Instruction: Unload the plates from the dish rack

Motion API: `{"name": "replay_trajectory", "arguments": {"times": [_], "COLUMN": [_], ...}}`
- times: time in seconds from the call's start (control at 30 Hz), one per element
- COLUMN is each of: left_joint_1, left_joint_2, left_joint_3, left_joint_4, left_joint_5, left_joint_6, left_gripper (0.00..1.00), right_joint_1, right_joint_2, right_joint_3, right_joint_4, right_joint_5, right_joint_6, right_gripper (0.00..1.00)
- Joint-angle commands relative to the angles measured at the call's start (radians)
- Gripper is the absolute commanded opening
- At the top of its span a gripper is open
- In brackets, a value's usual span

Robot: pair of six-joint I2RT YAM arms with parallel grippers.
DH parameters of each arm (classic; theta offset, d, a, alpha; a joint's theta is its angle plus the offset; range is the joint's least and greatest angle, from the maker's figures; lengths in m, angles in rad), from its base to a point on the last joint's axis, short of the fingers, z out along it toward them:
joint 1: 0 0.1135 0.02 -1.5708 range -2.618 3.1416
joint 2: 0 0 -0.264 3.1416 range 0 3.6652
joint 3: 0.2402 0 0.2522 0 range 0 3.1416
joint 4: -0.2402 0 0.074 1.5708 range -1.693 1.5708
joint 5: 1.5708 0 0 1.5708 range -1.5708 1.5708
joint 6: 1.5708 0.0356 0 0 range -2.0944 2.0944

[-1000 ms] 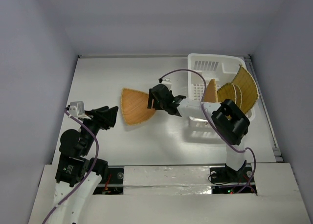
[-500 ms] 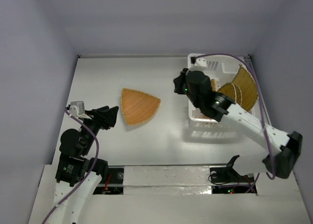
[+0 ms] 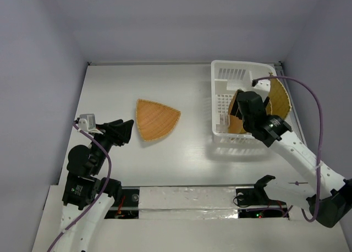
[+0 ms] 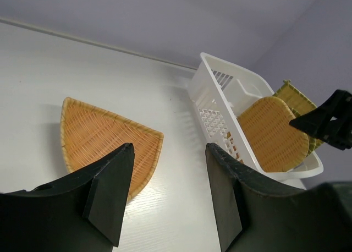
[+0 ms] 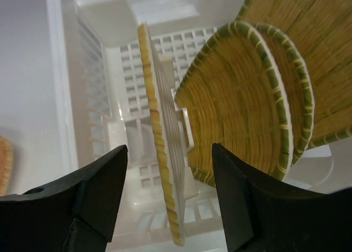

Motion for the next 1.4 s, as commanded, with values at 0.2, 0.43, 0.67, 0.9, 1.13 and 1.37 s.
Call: {"name": "replay_trajectory", "arguments": {"times": [0.2,0.43,0.67,0.9,1.13,1.37], "left_joint_1": [-0.005,-0.005,-0.005,-0.005,-0.005,0.004], "left_joint_2": [0.011,0.007,0.002,0.004,0.004,0.013], "left_joint_3": [0.006,0.004,0.003,0.003,0.001,0.001], "left_joint_4": [0.038,0.042,0.045,0.047,0.045,0.045], "left_joint_5": [0.014,0.022,0.025,0.033,0.03,0.023], "left_joint_6": [-0.003,-0.001,-0.001,-0.003,-0.001,-0.001], "left_gripper": [0.51,0.51,0.51,0.51,0.51,0.51], "right_joint_1": [-0.035,-0.035,-0.035,-0.035,-0.026,0.073], "right_joint_2": [0.122,0.166,0.179,0.156,0.07,0.042], "right_joint_3": [0.002,0.079,0.21,0.329,0.494,0.468], "right_joint_4": [0.014,-0.07,-0.141,-0.175,-0.144,0.092], "right_joint_5": [-0.044,0.019,0.079,0.114,0.104,-0.065], "right_joint_6": [-0.062,-0.093,-0.152,-0.22,-0.245,-0.203], "right_gripper": [0.45,0.23,0.01,0.0,0.0,0.0]}}
